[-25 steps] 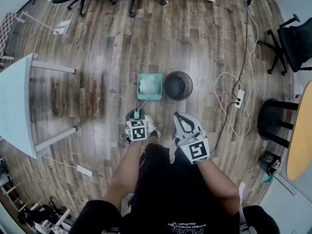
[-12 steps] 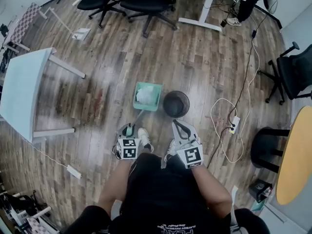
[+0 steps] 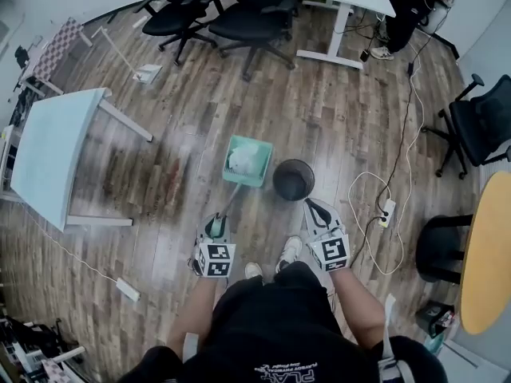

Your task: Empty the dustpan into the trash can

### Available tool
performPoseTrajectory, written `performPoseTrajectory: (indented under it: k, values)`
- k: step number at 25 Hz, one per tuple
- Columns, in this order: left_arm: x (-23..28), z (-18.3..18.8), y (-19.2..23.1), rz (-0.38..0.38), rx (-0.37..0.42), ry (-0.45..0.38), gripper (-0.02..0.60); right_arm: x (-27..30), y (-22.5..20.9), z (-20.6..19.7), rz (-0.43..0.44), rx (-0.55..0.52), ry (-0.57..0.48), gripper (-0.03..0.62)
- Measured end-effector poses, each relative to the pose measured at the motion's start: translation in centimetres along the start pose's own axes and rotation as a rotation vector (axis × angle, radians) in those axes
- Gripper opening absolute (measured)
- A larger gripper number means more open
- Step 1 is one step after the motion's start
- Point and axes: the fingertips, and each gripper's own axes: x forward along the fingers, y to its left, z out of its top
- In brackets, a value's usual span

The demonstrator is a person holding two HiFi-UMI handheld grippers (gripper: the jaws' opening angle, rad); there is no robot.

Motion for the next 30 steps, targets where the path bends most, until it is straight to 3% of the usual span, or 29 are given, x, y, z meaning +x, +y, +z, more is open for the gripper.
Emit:
performPoseTrajectory:
  k: [3, 7, 11, 23, 30]
  values:
    - [-1.3, -0.1, 0.1, -0.019, 0.04, -0.028, 0.097, -1.3, 1.1, -0.6, -0.011, 0.01, 0.016, 0.023]
    - [-2.7, -0.3, 0.0, -0.051, 0.161, -0.074, 0.097, -3.2, 0.4, -1.3, -0.147, 0.357, -0.035, 0.023]
    - [-4.3, -1.1, -0.8, -0.065, 0.262, -0.105, 0.098, -5.9, 0.9, -2.0, -0.272, 0.503, -0.072, 0.023]
    - [-5.2, -0.4, -4.3, -0.081, 0.713, -0.188, 0.1, -9.5, 3.5, -1.6, -0.321, 0.478, -0.082, 0.023]
    - [-4.4, -1.0, -6.8, -0.106, 0.912, -0.2, 0.107, -10.0, 5.8, -0.3, -0.289, 0.322, -0.068, 0.023]
